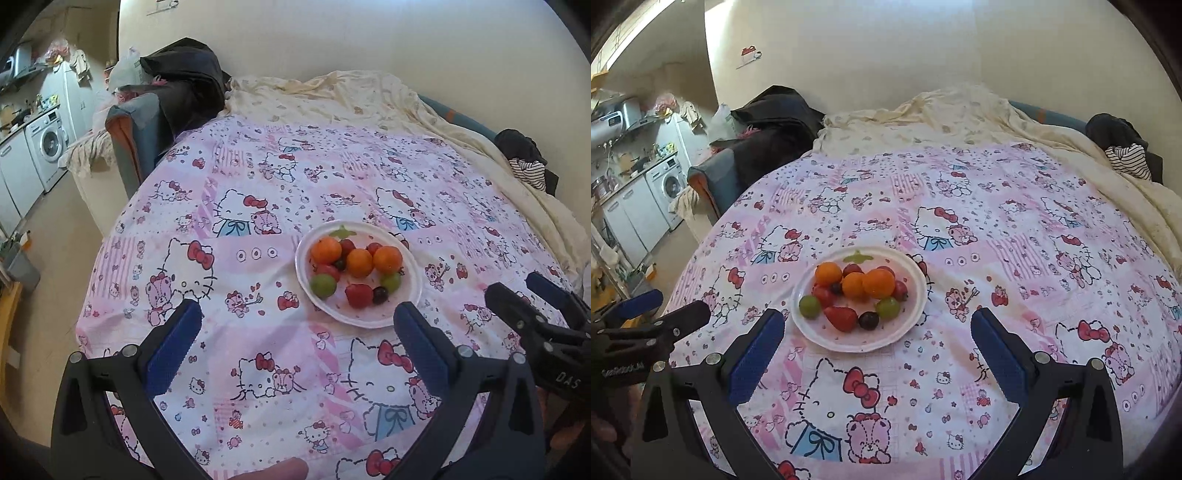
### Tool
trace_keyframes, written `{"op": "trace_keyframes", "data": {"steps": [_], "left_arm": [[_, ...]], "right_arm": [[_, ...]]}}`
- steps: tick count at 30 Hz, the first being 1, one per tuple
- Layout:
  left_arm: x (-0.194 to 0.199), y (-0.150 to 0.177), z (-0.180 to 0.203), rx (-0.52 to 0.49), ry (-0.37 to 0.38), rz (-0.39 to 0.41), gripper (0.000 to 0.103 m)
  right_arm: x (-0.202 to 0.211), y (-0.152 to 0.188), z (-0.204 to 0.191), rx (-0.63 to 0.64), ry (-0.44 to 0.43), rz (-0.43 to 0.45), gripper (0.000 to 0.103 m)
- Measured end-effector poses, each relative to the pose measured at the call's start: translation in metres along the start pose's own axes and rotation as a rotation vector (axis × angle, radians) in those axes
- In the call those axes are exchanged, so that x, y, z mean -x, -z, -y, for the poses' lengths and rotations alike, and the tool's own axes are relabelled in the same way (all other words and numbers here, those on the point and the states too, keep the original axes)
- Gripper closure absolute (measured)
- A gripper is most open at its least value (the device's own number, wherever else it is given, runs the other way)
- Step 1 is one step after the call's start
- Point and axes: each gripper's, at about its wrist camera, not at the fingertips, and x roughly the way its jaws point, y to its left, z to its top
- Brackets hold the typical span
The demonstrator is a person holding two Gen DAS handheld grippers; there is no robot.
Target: Organize fruits
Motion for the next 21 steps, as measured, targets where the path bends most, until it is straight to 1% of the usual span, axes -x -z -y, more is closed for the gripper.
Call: {"op": "trace_keyframes", "data": {"steps": [21], "left_arm": [[0.0020,-0.0029,-0.0016,0.010,-0.005,0.008,0.000]], "right_arm": [[0.0010,-0.0017,0.0044,-0.015,0.011,0.001,0.000]]}}
